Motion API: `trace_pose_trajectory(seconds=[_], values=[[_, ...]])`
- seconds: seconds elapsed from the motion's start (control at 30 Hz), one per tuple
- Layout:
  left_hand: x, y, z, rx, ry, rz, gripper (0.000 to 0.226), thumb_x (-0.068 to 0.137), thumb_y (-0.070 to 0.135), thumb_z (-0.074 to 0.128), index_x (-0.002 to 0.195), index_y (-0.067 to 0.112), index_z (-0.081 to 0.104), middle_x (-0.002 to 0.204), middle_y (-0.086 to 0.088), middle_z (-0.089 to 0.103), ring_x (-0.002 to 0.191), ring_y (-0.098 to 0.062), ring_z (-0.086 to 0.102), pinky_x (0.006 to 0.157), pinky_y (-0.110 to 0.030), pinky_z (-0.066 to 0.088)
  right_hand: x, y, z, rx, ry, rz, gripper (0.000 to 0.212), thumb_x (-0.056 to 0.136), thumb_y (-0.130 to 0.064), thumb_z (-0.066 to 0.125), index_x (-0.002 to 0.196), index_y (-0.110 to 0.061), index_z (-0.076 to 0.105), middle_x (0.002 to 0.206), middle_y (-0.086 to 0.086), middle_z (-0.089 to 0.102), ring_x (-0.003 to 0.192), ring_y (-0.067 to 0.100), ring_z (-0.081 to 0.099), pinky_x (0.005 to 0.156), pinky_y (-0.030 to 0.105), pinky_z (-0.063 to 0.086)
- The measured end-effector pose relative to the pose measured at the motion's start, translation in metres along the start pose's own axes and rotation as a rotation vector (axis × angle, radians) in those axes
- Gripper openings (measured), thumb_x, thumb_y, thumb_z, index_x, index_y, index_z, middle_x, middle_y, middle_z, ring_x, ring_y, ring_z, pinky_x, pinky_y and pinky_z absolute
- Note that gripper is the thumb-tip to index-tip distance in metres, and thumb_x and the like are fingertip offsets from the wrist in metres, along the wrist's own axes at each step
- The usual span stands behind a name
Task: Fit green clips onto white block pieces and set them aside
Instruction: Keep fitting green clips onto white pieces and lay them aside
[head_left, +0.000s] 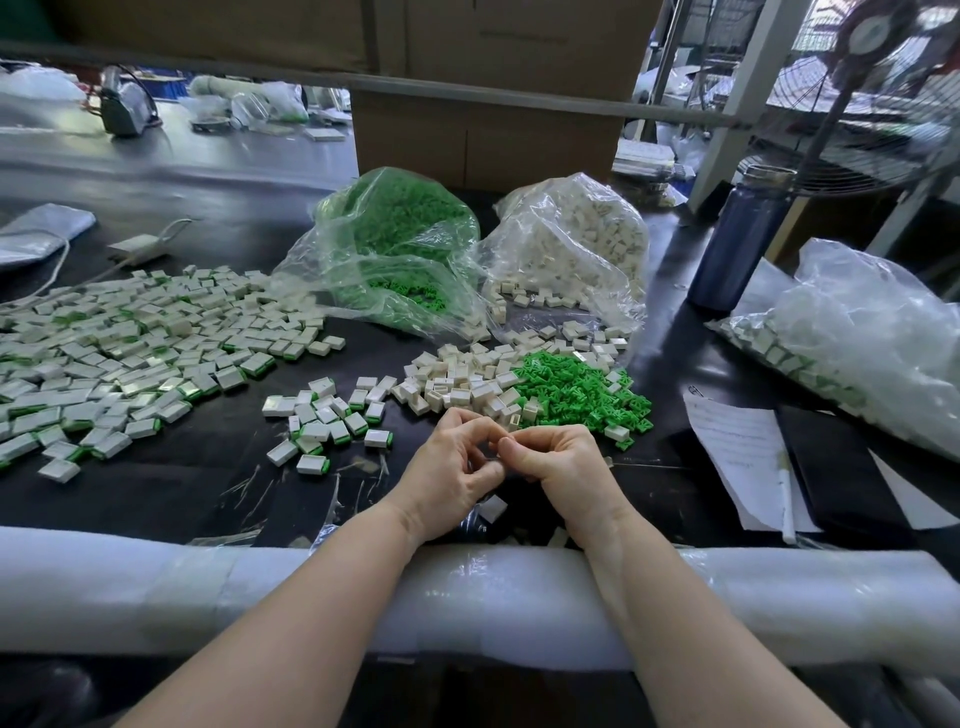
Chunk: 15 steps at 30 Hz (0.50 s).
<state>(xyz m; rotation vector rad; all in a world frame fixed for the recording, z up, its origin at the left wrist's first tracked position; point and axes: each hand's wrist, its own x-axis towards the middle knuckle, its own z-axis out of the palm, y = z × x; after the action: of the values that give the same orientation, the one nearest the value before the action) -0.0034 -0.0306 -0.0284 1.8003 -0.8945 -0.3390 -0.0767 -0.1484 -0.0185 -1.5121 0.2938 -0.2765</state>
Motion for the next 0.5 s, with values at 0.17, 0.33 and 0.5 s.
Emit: trace_pose_trajectory(seconds=[0.17,0.33,0.5], values=[[-0.0008,0.0021,-0.0004,0.012,-0.009,-0.004,0.030,0.083,0.001,0.059,0.080,0.030,0.056,0.098,0.005,0.042,0.070,-0.010,0.047,0.070,-0.012,0.042,0.0001,0.0004,-0.0002,0.004,0.006,-0.008,0.021,0.082,-0.001,0.064,0.068,-0.011,0.074,0.062,0.011,0.067,0.058,0.021,0.062,0.059,0.028,0.052],[-0.0012,0.0048,-0.0012,-0.066,0.060,0.009,0.012,0.087,0.006,0.061,0.090,0.018,0.061,0.096,0.005,0.043,0.070,-0.008,0.048,0.069,-0.009,0.045,-0.0005,0.0000,0.0019,0.008,-0.030,-0.073,0.022,0.087,-0.009,0.061,0.070,-0.015,0.072,0.058,0.001,0.067,0.053,0.009,0.062,0.051,0.016,0.048],[0.0004,0.0014,-0.0008,-0.019,0.148,-0.014,0.009,0.086,0.013,0.064,0.094,0.013,0.065,0.099,0.000,0.049,0.075,-0.013,0.051,0.075,-0.013,0.047,0.0027,0.0040,0.0018,-0.047,0.060,-0.108,0.016,0.090,-0.013,0.059,0.080,-0.013,0.071,0.065,0.004,0.068,0.061,0.015,0.061,0.051,0.015,0.044]])
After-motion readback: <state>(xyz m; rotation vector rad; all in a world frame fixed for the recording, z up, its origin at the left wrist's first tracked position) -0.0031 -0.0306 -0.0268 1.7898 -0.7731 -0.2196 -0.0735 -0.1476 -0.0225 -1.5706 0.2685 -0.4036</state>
